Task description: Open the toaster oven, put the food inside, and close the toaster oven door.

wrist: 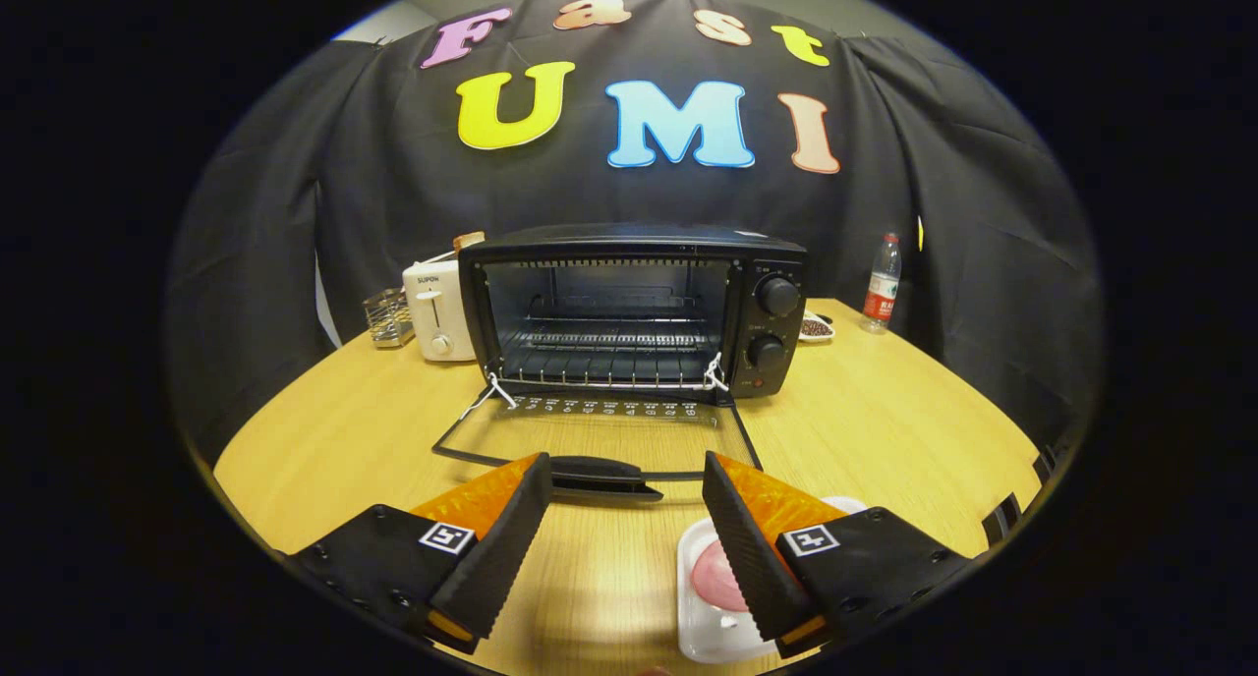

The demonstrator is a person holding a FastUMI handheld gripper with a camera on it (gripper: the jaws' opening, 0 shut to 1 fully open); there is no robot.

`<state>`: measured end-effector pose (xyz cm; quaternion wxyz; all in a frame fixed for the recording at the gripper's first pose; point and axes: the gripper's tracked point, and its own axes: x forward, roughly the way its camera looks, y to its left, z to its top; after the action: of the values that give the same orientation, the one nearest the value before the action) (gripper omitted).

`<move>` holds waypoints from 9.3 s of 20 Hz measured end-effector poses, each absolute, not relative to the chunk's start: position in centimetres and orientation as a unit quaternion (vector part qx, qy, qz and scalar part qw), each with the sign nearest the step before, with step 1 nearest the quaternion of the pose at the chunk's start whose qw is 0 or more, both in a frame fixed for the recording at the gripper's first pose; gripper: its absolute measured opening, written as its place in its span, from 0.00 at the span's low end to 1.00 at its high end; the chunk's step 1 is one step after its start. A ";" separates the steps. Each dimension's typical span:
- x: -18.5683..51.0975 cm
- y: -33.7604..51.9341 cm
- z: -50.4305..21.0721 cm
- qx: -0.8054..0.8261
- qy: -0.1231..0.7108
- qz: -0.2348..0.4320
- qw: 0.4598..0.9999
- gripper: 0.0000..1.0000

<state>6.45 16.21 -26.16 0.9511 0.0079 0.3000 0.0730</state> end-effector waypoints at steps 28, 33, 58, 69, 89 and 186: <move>2.0 -0.8 -32.1 0.126 0.601 0.165 0.772 0.95; 1.1 -1.2 -33.0 0.114 0.642 0.172 0.738 0.76; -1.3 4.3 -31.1 0.328 0.610 0.135 0.709 0.02; 1.4 11.5 -26.3 0.423 0.494 0.096 0.753 0.02; 14.4 18.0 -27.7 0.522 0.381 -0.056 0.761 0.02; 10.0 19.0 -26.5 -0.031 0.370 0.044 0.928 0.97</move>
<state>10.05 19.01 -26.51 0.9276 -0.0313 0.3696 0.0441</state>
